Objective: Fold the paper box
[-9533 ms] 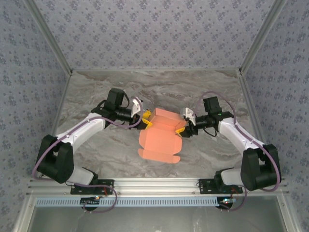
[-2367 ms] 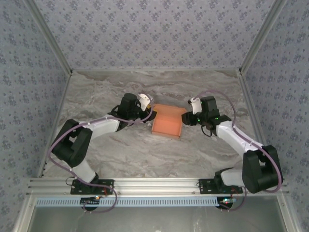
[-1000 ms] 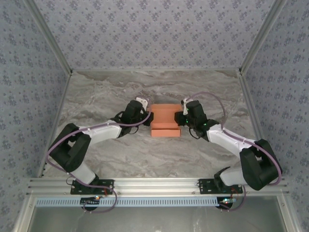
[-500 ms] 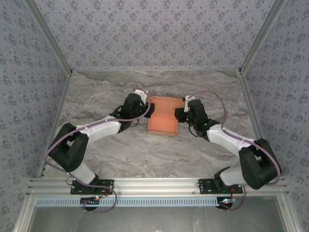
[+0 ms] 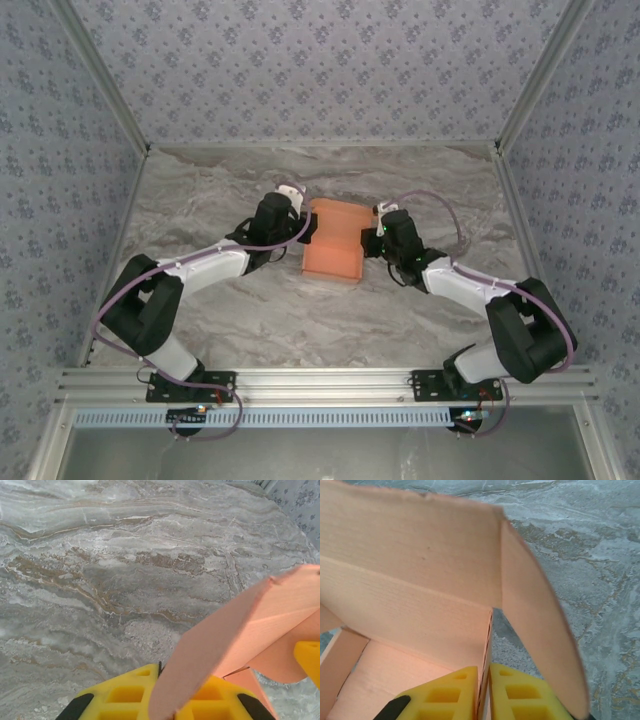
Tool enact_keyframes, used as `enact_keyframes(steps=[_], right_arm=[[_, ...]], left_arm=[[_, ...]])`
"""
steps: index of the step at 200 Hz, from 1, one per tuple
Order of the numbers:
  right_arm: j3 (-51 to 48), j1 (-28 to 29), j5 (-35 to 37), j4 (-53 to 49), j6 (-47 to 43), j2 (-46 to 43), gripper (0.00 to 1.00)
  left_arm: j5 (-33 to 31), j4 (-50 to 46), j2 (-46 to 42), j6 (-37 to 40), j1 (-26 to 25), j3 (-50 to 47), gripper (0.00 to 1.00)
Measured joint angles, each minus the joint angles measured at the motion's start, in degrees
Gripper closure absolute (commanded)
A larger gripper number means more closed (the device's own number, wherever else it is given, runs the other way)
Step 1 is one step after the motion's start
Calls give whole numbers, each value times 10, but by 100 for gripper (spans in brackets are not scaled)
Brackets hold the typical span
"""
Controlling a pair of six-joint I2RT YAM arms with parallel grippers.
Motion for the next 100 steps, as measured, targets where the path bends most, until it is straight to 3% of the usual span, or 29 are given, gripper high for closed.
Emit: enact_keyframes(steps=[49, 100], right_arm=[[0, 52, 123, 4, 18, -8, 85], [0, 145, 308, -3, 83, -9, 86]], left_arm=[[-15, -8, 12, -28, -3, 0, 91], [-109, -1, 12, -55, -38, 0, 93]])
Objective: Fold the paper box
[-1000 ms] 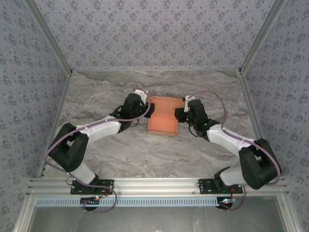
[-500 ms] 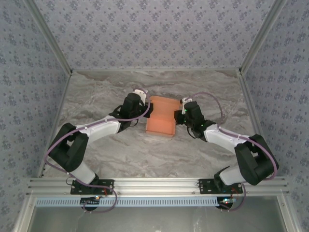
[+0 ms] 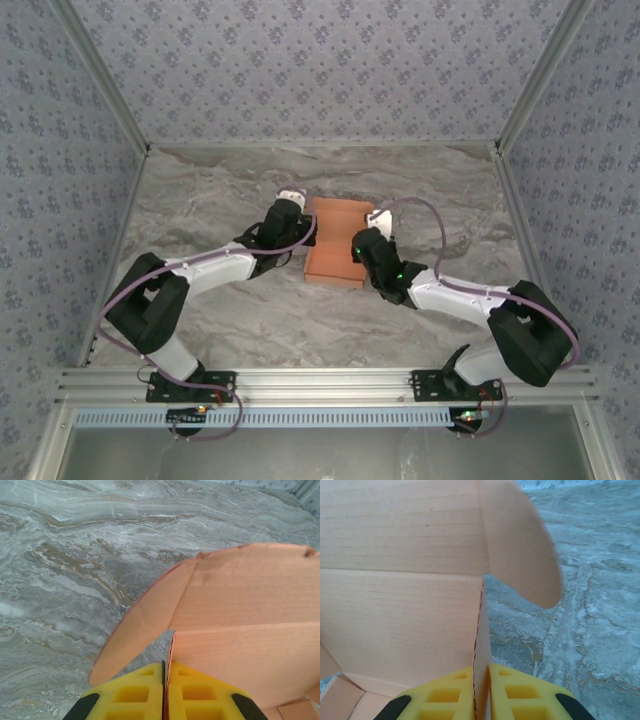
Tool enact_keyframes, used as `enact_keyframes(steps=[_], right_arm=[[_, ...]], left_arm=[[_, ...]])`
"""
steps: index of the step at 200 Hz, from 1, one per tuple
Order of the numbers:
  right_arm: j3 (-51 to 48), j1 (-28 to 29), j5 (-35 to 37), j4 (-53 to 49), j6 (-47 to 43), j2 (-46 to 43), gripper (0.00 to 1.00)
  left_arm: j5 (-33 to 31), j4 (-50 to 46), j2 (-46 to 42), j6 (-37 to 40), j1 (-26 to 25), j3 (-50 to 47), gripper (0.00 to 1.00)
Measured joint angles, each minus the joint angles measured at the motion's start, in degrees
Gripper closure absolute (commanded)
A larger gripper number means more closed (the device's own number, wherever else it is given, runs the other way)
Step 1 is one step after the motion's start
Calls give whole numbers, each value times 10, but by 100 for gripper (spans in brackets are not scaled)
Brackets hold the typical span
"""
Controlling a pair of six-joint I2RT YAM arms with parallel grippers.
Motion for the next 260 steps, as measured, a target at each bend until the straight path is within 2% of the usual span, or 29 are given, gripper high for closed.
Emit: enact_keyframes(steps=[48, 78, 109, 144, 185, 210, 238, 260], right_arm=[[6, 12, 59, 4, 38, 18, 84], [5, 12, 59, 22, 38, 31, 82], [-14, 12, 56, 44, 38, 31, 79], [-46, 12, 36, 38, 42, 15, 68], [-80, -10, -47, 32, 38, -49, 47], [-103, -39, -133, 27, 23, -101, 33], [-114, -94, -249, 1, 10, -165, 30], [-105, -164, -362, -30, 11, -198, 28]], left_arm=[[-76, 35, 21, 1, -25, 9, 96], [-117, 93, 26, 0, -40, -7, 97], [-175, 157, 26, 11, -79, -52, 97], [-219, 216, 32, 33, -116, -90, 97], [-244, 249, 57, 69, -121, -93, 96], [-250, 264, 59, 108, -119, -93, 96], [-242, 280, 61, 141, -97, -93, 96], [-221, 290, 64, 164, -66, -93, 96]])
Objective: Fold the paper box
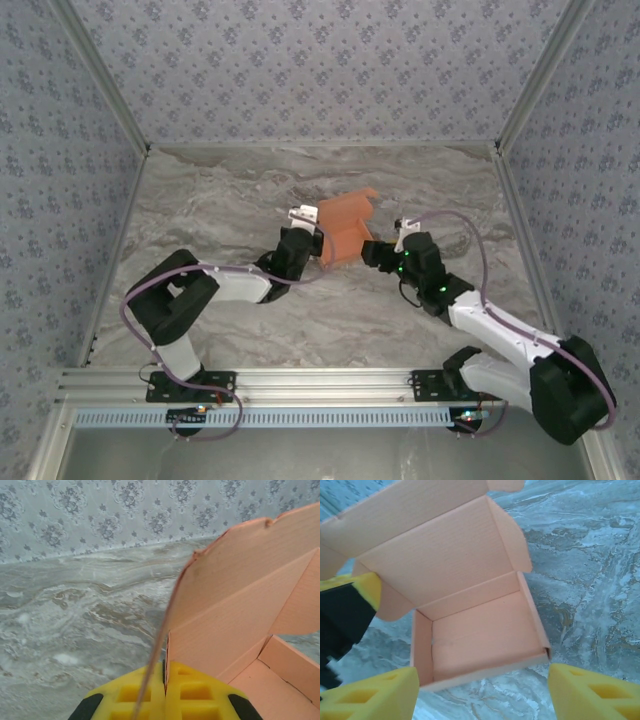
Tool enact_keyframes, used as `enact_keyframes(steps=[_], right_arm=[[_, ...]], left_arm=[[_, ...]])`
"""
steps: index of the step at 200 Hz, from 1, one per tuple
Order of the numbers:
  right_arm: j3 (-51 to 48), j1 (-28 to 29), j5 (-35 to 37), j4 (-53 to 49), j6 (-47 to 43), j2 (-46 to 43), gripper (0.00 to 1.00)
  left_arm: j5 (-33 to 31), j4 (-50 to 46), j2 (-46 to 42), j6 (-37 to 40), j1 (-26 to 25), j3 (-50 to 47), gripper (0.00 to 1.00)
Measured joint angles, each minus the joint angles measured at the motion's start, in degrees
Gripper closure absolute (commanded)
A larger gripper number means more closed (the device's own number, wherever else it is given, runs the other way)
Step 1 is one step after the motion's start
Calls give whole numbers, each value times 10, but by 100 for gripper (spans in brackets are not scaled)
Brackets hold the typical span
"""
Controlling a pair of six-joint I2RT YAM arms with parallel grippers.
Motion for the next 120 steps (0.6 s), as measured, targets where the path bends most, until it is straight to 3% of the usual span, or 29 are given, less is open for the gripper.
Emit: enact_keyframes(steps=[14, 45, 67, 91, 98, 105, 108, 120], right_arm=[[28, -52, -66, -46, 4, 3, 26], [139, -168, -191, -150, 19, 61, 26], [229, -235, -261, -198, 22, 146, 31], [297, -271, -316, -233, 20, 247, 38], [311, -277, -329, -242, 23, 276, 38], [325, -282, -341, -249, 30, 304, 37], [330, -283, -344, -251, 32, 315, 37], [353, -287, -360, -262, 50, 360, 34]], left_arm=[[24, 5, 0, 18, 21, 0, 95], [117, 8, 0, 54, 67, 1, 81], [206, 1, 0, 65, 109, 6, 51], [306, -2, -3, 55, 155, 9, 36], [326, -7, -7, 51, 163, 9, 19], [346, -14, -14, 50, 168, 9, 11], [355, -17, -20, 50, 170, 8, 2], [386, -29, -43, 43, 174, 5, 1]])
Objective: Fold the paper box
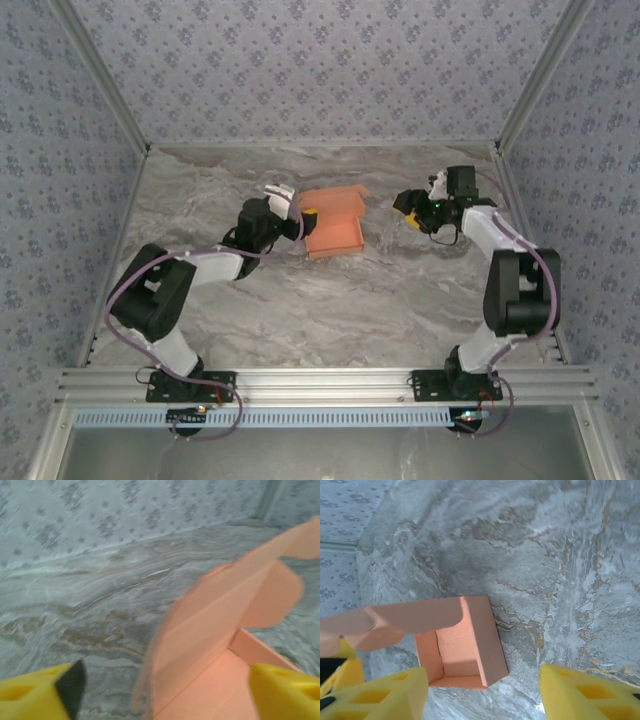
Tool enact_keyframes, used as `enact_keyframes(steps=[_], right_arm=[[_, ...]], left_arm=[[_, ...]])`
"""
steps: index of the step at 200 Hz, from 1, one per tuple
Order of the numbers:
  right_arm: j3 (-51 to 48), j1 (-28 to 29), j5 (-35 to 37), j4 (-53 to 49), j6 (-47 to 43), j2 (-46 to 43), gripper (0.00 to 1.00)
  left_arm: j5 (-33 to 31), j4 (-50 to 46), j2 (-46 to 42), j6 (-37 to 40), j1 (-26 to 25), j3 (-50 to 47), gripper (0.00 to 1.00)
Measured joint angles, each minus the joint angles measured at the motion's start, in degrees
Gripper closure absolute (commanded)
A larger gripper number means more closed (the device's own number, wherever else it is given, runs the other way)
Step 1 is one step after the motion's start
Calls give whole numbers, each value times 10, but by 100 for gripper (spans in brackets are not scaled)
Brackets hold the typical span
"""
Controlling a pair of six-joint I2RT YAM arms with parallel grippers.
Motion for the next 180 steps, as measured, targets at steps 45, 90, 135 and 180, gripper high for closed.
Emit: enact_keyframes(steps=[45, 90, 135, 180], right_arm=[[134, 0, -11, -80, 103, 102, 29], [186, 10, -28, -80, 238, 152, 23], [226, 57, -31, -78, 333, 182, 23], [276, 84, -40, -78, 372, 211, 25]], left_arm=[[32, -77, -147, -97, 22, -24, 1], [-36, -341, -152, -327, 95, 123, 1], [8, -457, -34, -553, 118, 269, 1], [35, -459, 35, -692, 87, 270, 7]])
